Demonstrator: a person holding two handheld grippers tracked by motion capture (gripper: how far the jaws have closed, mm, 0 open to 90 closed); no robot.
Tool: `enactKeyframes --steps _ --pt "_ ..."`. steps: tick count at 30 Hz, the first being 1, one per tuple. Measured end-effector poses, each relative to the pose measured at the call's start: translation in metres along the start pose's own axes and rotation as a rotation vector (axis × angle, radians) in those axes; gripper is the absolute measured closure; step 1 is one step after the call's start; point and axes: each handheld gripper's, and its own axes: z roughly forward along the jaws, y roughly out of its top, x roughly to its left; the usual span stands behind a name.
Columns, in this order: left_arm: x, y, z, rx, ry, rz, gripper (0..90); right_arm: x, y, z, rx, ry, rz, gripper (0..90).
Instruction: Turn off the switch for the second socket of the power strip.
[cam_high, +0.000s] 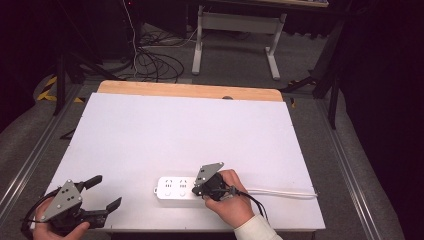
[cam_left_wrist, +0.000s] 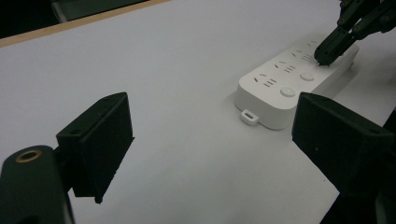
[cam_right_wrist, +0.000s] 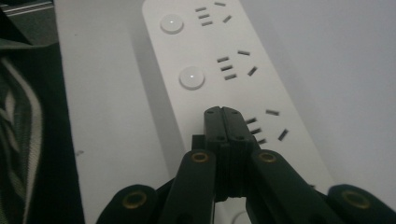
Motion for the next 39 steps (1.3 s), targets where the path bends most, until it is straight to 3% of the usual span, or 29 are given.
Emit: enactKeyframes --steps 2,3,5,6,20,37,39 --pt "0.000 0.000 0.000 0.000 -0.002 0.001 13.2 0.000 0.000 0.000 -0.005 -0.009 0.001 90.0" --pt "0.001 0.000 0.000 0.001 -0.003 0.005 13.2 0.000 0.000 -0.003 -0.035 -0.015 0.013 90.0" --pt "0.001 0.000 0.000 -0.001 0.000 -0.002 13.2 -0.001 0.000 -0.005 -0.021 -0.005 0.017 90.0" --pt "0.001 0.000 0.000 -0.002 0.000 -0.004 13.2 -0.001 -0.002 -0.008 -0.059 0.000 0.027 90.0" --pt "0.001 0.000 0.000 -0.001 -0.001 0.000 13.2 0.005 0.005 -0.029 -0.160 -0.024 0.010 90.0" --pt "0.001 0.000 0.000 -0.002 -0.001 -0.003 13.1 0.005 0.007 -0.039 -0.204 -0.028 0.007 90.0" --pt "0.001 -0.001 0.000 -0.002 -0.002 -0.003 13.1 0.005 0.007 -0.040 -0.207 -0.009 0.030 74.0"
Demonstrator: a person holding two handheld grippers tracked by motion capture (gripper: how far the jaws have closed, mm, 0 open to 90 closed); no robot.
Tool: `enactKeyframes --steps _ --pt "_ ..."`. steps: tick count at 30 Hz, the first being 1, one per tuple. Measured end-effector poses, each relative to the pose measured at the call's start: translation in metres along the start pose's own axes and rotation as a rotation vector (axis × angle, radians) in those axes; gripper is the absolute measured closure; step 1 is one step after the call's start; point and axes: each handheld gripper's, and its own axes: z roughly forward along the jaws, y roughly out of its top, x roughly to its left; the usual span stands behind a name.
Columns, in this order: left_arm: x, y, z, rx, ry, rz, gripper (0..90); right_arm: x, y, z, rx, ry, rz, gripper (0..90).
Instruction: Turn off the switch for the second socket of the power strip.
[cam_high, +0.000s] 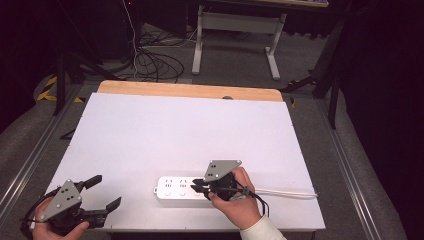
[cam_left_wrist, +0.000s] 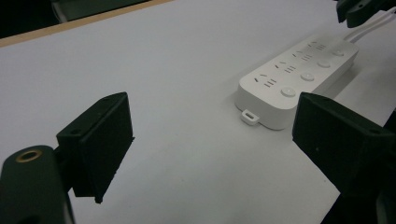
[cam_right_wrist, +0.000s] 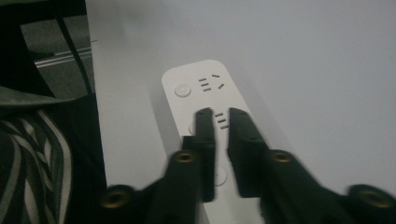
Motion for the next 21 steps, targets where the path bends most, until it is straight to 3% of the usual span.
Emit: enactKeyframes --steps 1,4,10,11,21 --pt "0.000 0.000 0.000 0.000 0.000 0.000 13.1 0.000 0.000 0.000 0.000 0.000 0.000 74.0" --pt "0.000 0.000 -0.001 0.001 -0.001 0.000 13.1 0.001 0.001 -0.003 -0.021 -0.018 0.012 60.1" --pt "0.000 0.000 0.000 0.001 -0.001 0.002 13.1 0.001 0.003 -0.012 -0.051 -0.043 0.036 44.3" --pt "0.000 0.000 0.000 0.000 -0.001 0.003 13.1 0.001 0.003 -0.016 -0.060 -0.055 0.046 38.5" --pt "0.000 0.000 -0.001 -0.002 -0.001 0.002 12.4 -0.006 -0.004 -0.039 -0.123 -0.125 0.096 27.1"
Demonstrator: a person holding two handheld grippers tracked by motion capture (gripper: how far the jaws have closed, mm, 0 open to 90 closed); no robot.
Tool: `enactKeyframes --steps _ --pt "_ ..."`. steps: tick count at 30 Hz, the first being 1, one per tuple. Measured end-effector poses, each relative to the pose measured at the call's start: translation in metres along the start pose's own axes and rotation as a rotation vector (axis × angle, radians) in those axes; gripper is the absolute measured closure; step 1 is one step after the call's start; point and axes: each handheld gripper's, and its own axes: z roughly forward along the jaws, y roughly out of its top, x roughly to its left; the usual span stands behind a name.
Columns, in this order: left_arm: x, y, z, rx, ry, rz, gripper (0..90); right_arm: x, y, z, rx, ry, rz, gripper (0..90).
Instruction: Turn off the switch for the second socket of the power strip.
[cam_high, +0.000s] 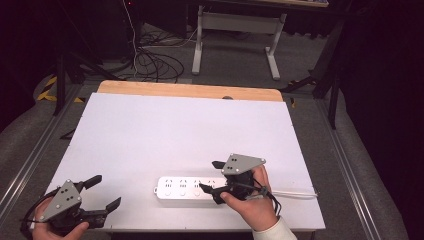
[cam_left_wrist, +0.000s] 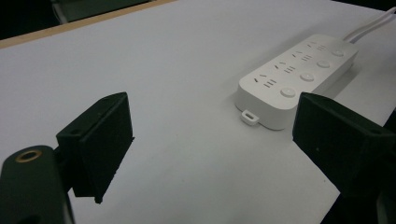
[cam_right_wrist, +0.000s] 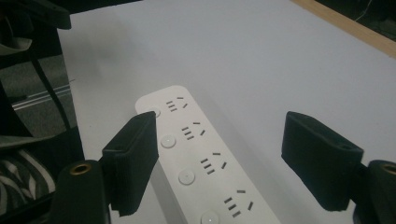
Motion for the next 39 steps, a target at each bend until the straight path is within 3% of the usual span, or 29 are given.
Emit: enactKeyframes --steps 2,7,22,39 --pt "0.000 -0.001 0.000 0.009 0.008 0.019 10.7 -0.002 -0.002 -0.004 -0.009 -0.012 0.010 26.1" --pt "0.000 -0.001 0.000 0.009 0.002 0.022 10.3 -0.007 -0.009 -0.010 -0.021 -0.035 0.031 24.9" --pt "0.000 -0.001 0.001 0.005 -0.004 0.022 8.2 -0.028 -0.046 -0.048 -0.135 -0.108 0.135 21.9" --pt "-0.001 -0.002 0.003 0.004 0.003 0.021 7.4 -0.048 -0.093 -0.076 -0.153 -0.149 0.209 15.0"
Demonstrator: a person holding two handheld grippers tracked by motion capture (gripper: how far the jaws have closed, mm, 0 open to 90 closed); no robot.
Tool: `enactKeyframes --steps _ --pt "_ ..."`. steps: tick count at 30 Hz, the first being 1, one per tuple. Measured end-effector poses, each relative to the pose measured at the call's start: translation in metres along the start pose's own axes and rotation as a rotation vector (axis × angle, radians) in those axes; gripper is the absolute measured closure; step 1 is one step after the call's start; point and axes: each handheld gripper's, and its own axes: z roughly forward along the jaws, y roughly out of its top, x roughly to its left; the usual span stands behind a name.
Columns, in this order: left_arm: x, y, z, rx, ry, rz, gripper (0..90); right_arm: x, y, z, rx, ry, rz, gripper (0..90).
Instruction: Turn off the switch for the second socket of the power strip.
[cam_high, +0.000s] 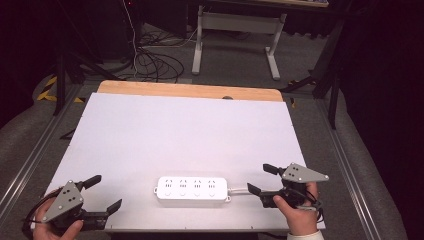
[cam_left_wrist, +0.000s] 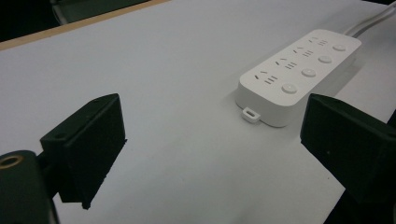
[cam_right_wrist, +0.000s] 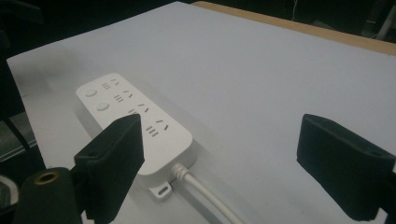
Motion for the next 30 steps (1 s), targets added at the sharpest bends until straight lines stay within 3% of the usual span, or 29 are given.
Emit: enactKeyframes --steps 14,24,27,30 --pt "-0.001 0.000 0.001 -0.002 0.000 0.000 7.4 -0.017 -0.037 -0.012 0.020 -0.033 0.021 11.4" --pt "0.000 -0.002 0.002 -0.004 -0.001 0.010 7.4 -0.022 -0.054 -0.014 0.075 -0.066 0.024 11.7" --pt "0.001 -0.003 0.002 -0.008 0.001 0.004 7.9 -0.022 -0.056 -0.013 0.092 -0.074 0.021 11.9" --pt "0.002 -0.006 0.003 -0.024 -0.022 -0.030 9.1 -0.021 -0.058 -0.012 0.115 -0.086 0.009 12.0"
